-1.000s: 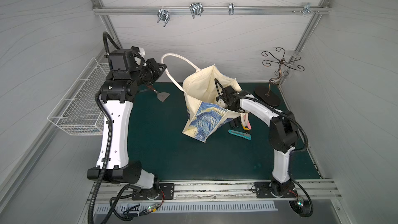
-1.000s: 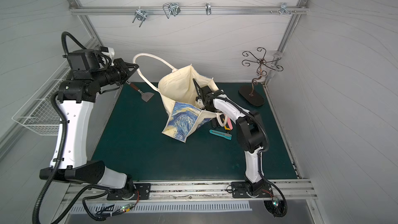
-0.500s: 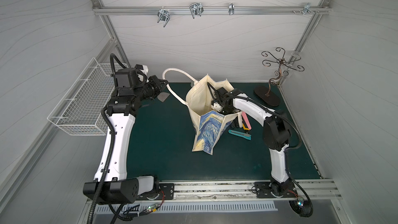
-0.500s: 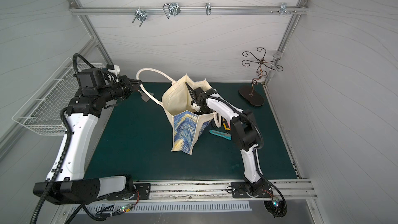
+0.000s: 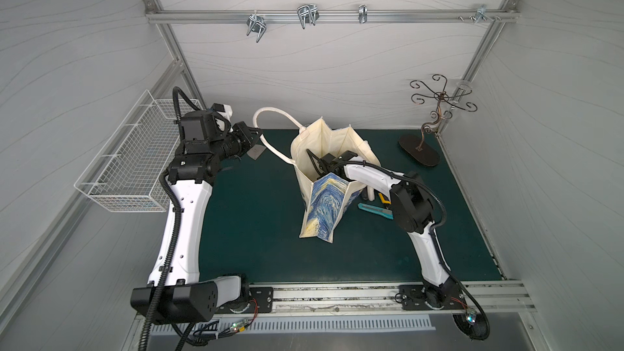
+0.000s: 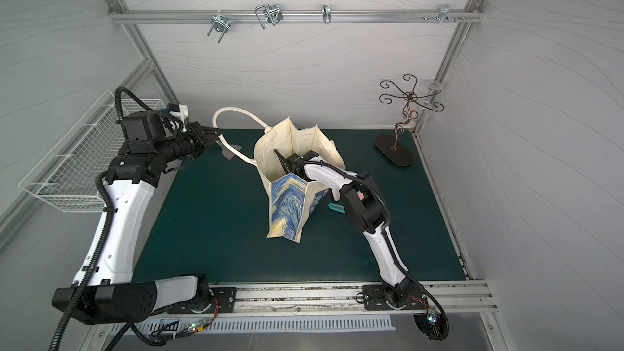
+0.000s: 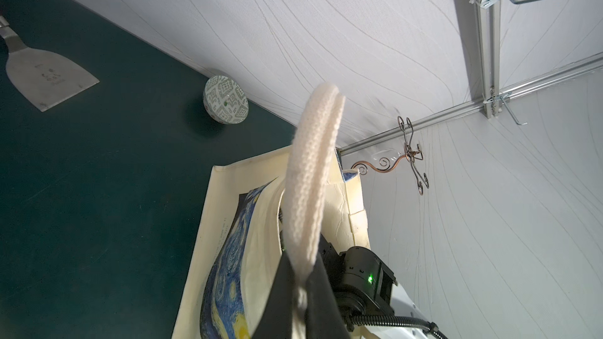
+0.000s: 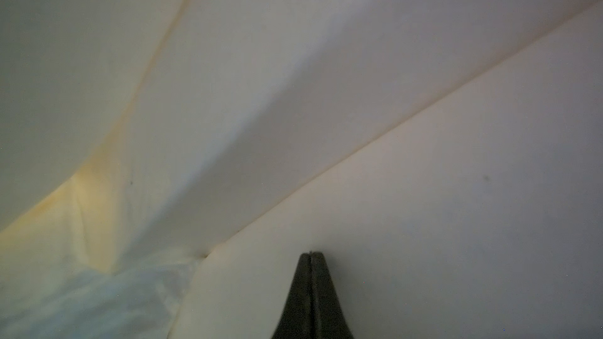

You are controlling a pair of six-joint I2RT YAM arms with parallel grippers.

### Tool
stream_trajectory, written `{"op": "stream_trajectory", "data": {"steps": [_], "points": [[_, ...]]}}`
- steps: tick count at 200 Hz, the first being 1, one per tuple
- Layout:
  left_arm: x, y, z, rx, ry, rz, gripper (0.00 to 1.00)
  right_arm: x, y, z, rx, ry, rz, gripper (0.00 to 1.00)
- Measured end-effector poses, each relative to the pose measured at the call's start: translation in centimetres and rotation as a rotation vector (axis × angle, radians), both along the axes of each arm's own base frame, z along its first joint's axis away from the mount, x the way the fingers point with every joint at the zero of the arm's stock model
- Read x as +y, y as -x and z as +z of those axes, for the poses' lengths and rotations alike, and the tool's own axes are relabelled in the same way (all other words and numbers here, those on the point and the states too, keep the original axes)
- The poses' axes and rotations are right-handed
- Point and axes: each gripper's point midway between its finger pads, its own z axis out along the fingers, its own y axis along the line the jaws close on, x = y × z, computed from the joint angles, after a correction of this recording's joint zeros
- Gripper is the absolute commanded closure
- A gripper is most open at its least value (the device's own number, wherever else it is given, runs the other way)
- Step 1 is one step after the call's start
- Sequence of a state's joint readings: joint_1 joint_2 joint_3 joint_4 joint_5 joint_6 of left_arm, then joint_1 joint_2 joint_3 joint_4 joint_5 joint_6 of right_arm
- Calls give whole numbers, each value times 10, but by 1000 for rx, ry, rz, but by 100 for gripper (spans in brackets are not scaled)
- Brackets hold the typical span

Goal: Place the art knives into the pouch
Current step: Open the pouch at the center of the board.

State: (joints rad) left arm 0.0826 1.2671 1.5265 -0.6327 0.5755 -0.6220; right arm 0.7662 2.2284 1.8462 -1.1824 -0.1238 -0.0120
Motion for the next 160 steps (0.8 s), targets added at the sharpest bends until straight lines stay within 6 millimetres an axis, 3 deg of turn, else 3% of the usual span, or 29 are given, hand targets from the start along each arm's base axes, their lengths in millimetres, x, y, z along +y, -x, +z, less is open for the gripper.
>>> {"op": "stream_trajectory", "data": {"steps": [66,116,160], "points": [[53,14,-7,81,-14,94,100,-39,-12,-18,38,73,-83,100],[54,22,-18,138,14,67,100,-66,-21,-23,66,87,-163,100],[55,19,-18,126,80,55,100,-64,-24,-20,53,81,-161,100]]}}
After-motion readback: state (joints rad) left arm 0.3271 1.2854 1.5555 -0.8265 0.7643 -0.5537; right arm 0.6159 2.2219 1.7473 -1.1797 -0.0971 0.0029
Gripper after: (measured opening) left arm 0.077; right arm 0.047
